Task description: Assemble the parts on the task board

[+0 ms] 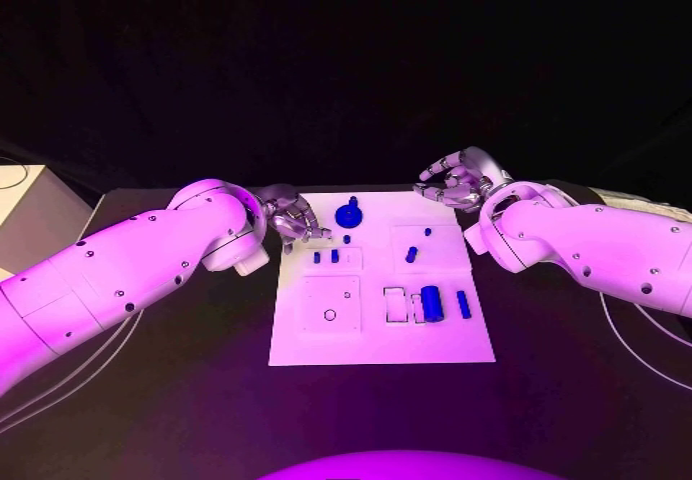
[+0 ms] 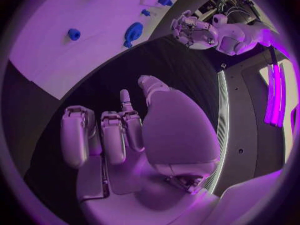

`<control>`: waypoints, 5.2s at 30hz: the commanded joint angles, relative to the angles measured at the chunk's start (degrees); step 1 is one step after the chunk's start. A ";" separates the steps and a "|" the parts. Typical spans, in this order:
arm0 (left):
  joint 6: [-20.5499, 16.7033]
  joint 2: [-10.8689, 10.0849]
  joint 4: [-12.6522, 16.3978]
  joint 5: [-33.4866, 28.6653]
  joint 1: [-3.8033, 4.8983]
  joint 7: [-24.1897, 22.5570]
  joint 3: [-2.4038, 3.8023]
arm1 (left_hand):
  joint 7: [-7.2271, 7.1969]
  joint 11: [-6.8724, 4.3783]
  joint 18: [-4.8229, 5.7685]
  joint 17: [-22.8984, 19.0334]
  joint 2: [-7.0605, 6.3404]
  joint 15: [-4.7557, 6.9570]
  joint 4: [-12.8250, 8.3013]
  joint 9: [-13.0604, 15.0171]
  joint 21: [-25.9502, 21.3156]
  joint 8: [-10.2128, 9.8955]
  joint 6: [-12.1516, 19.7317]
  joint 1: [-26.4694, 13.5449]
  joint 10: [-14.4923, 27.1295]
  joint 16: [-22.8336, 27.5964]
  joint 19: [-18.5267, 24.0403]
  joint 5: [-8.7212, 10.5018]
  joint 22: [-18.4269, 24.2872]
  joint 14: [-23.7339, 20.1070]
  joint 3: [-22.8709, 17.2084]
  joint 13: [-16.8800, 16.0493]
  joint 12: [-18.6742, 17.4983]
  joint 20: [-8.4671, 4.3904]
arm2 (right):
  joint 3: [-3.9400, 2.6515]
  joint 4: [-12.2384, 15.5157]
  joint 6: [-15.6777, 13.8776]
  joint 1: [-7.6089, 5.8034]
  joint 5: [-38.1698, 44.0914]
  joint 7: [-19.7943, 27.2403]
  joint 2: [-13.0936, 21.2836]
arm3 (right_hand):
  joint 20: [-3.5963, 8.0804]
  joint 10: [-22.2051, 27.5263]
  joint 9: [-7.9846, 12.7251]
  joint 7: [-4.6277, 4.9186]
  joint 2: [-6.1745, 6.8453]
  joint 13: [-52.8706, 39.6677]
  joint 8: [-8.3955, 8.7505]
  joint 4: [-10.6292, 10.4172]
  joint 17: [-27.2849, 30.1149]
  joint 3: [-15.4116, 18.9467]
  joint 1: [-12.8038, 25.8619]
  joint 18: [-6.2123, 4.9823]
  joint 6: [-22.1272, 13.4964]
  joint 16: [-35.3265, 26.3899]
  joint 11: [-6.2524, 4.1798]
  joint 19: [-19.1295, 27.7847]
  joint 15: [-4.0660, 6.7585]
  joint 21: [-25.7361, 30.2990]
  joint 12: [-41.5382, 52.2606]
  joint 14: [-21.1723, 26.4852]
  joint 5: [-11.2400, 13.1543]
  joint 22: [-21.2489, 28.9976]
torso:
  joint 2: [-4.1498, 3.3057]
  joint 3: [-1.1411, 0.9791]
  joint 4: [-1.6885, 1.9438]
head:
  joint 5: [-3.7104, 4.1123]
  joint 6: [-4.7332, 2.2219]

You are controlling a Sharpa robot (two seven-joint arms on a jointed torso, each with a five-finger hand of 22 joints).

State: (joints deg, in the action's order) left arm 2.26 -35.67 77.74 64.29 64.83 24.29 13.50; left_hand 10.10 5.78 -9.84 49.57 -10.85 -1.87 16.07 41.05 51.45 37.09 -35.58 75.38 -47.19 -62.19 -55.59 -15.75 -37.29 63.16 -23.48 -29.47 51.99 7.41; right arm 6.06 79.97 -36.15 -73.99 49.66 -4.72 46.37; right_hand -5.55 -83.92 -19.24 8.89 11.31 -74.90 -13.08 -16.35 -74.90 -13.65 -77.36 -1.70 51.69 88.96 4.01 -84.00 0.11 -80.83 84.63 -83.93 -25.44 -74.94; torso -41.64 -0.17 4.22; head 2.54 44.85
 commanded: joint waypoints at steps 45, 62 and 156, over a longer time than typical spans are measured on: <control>-5.43 12.11 -13.78 29.26 0.19 -17.45 -5.28 | -2.34 -0.79 3.32 10.10 -5.45 1.45 -3.95 -20.38 19.79 -11.55 -8.71 8.13 0.06 -17.08 -18.17 0.89 -22.79 16.58 -6.47 20.28 -17.03 -0.91 | -0.04 -0.02 -1.03 -0.04 -1.65 2.21 -0.65 | 0.48 7.54 -0.39 -0.14 0.70 -0.65 -0.97 0.07 -10.22 -2.78 0.00 -1.29 -0.93 -1.23 -0.23 -1.61 0.54 2.89 -9.82 -4.86 -0.50 -4.86 | 0.01 0.01 0.15 | 0.79 -0.36; -3.68 13.37 -15.48 29.50 0.30 -16.89 -5.42 | -2.39 -0.59 3.31 9.64 -5.25 1.30 -3.76 -20.68 19.74 -11.89 -9.02 7.97 0.86 -16.97 -18.08 0.97 -22.61 16.76 -6.30 21.04 -18.24 -0.82 | -0.04 0.01 -0.98 -0.05 -1.65 2.18 -0.78 | 0.49 7.40 -0.41 -0.15 0.72 -0.70 -1.02 0.07 -10.27 -2.88 0.00 -1.26 -0.91 -1.21 -0.24 -1.67 0.56 2.78 -9.74 -4.88 -0.58 -4.96 | -0.13 0.06 -0.04 | 0.91 -0.17; -6.41 5.46 -9.39 25.08 0.27 -17.84 -4.96 | -1.85 -1.20 4.13 9.77 -3.18 1.60 -9.88 -20.27 23.35 -16.70 -19.09 8.09 -16.40 -17.87 -20.37 1.39 -27.10 18.83 -14.24 24.93 -33.01 -0.98 | -0.05 0.23 -1.00 -0.11 -1.49 1.98 -0.19 | 0.55 6.11 -0.49 -0.19 0.82 -1.67 -1.23 0.02 -10.28 -3.19 0.20 -1.24 -0.80 -1.21 -0.28 -1.74 0.60 2.73 -8.55 -4.90 -0.79 -5.02 | 0.11 0.19 0.15 | 1.31 0.90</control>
State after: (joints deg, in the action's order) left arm -5.49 -30.37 68.36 88.98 65.06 6.05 8.49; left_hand 8.16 4.61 -6.16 59.39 -14.08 -0.11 6.39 20.72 74.74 20.64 -54.22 84.08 -63.20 -79.86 -76.07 -14.64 -64.47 81.81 -37.64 -4.51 19.28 6.05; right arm 6.04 80.12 -37.20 -74.09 47.87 -3.21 46.20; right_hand -5.55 -77.39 -19.68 8.78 11.54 -74.91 -13.96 -16.20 -74.90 -16.48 -77.13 -2.60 51.18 87.87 3.80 -84.00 0.32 -77.99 75.99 -84.13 -25.95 -74.93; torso -41.52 0.05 4.35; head 3.86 45.69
